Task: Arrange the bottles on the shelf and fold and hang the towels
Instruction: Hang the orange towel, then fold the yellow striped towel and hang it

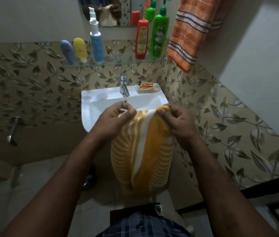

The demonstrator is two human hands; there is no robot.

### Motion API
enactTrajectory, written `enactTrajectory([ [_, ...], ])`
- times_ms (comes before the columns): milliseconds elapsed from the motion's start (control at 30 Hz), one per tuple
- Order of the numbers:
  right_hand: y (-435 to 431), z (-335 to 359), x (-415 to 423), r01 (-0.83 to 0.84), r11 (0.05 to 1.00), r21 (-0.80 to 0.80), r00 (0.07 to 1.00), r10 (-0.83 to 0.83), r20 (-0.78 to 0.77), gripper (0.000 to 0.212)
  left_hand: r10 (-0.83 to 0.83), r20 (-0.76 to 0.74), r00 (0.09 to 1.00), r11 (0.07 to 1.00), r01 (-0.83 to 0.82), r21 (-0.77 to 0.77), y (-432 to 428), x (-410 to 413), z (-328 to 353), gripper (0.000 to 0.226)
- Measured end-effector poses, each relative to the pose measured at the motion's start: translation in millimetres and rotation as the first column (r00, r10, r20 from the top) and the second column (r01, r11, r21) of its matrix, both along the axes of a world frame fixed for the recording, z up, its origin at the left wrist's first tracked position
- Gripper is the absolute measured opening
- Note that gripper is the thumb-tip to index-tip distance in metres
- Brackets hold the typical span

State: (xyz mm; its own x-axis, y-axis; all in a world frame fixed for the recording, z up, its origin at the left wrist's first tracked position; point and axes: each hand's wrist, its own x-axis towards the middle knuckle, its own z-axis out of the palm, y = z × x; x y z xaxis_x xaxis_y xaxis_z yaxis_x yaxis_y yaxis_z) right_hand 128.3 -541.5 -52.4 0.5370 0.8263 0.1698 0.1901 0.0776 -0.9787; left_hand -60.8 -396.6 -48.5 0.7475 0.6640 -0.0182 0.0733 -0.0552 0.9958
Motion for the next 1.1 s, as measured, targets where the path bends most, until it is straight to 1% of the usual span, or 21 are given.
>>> enactTrajectory([
  [67,4,8,-1,-0.008,1.000,0.010,0.993,0.007,0.121,0.014,-0.137,-0.042,0.990,0.990,0.136,-0.036,-15,4,-5,0.031],
  [133,7,13,-4,-0.065,0.998,-0.025,0.977,0.069,0.204,0.010,-0.218,-0.091,0.972,0.975,0.220,0.013,-25,10,-11,0.027],
  [167,8,13,-5,-0.089,0.995,-0.040,0.970,0.096,0.224,0.013,-0.208,-0.085,0.974,0.977,0.212,0.033,-28,13,-12,0.023],
  [267,7,8,-5,-0.108,0.992,-0.064,0.969,0.120,0.215,0.023,-0.057,-0.011,0.998,0.998,0.057,0.026,-22,16,-12,0.019],
  [333,1,0,1,-0.108,0.988,-0.112,0.980,0.125,0.156,0.022,-0.010,0.077,0.997,0.999,0.014,-0.050,-13,12,-11,0.016],
  [400,-9,-11,9,-0.113,0.981,-0.160,0.986,0.130,0.101,0.016,0.055,0.184,0.981,0.981,-0.019,-0.192,-4,5,-9,0.019],
  [433,-13,-16,12,-0.111,0.979,-0.173,0.989,0.125,0.076,0.013,0.087,0.212,0.973,0.975,-0.039,-0.220,0,2,-8,0.022],
  [467,-17,-21,14,-0.103,0.980,-0.169,0.992,0.113,0.050,0.011,0.100,0.219,0.971,0.976,-0.053,-0.210,2,0,-6,0.022],
  [533,-18,-23,14,-0.067,0.991,-0.113,0.998,0.067,0.003,0.012,0.054,0.154,0.987,0.994,-0.038,-0.103,1,-1,-3,0.016],
  [600,-15,-15,11,-0.028,0.999,-0.043,0.999,0.029,0.014,0.011,-0.055,0.027,0.998,0.998,0.055,-0.030,-7,1,0,0.004],
  [633,-12,-9,9,-0.022,0.999,-0.023,0.998,0.024,0.058,0.009,-0.121,-0.022,0.992,0.993,0.121,-0.003,-11,3,1,0.006],
  [667,-10,-2,7,-0.029,0.999,-0.018,0.993,0.031,0.112,0.006,-0.176,-0.056,0.983,0.984,0.177,0.017,-17,5,1,0.014],
  [733,-6,11,3,-0.071,0.997,-0.040,0.972,0.078,0.223,0.002,-0.217,-0.085,0.972,0.975,0.221,0.034,-28,10,1,0.022],
  [800,-3,16,0,-0.108,0.992,-0.067,0.947,0.123,0.298,0.007,-0.179,-0.082,0.980,0.982,0.184,0.050,-33,12,0,0.026],
  [833,-3,15,-1,-0.113,0.991,-0.077,0.947,0.131,0.294,0.010,-0.148,-0.070,0.987,0.987,0.152,0.058,-33,13,-1,0.025],
  [900,-3,9,1,-0.112,0.987,-0.111,0.962,0.136,0.237,0.016,-0.068,-0.025,0.997,0.995,0.070,0.075,-31,10,-2,0.015],
  [1000,-10,-5,10,-0.164,0.962,-0.218,0.970,0.198,0.143,0.018,0.075,0.095,0.993,0.996,-0.071,-0.045,-23,4,1,0.020],
  [1067,-15,-14,16,-0.182,0.950,-0.254,0.972,0.213,0.100,0.017,0.121,0.120,0.985,0.989,-0.109,-0.101,-14,0,1,0.023],
  [1100,-17,-16,19,-0.163,0.952,-0.261,0.976,0.194,0.097,0.019,0.127,0.119,0.985,0.986,-0.112,-0.122,-12,-1,-1,0.024],
])
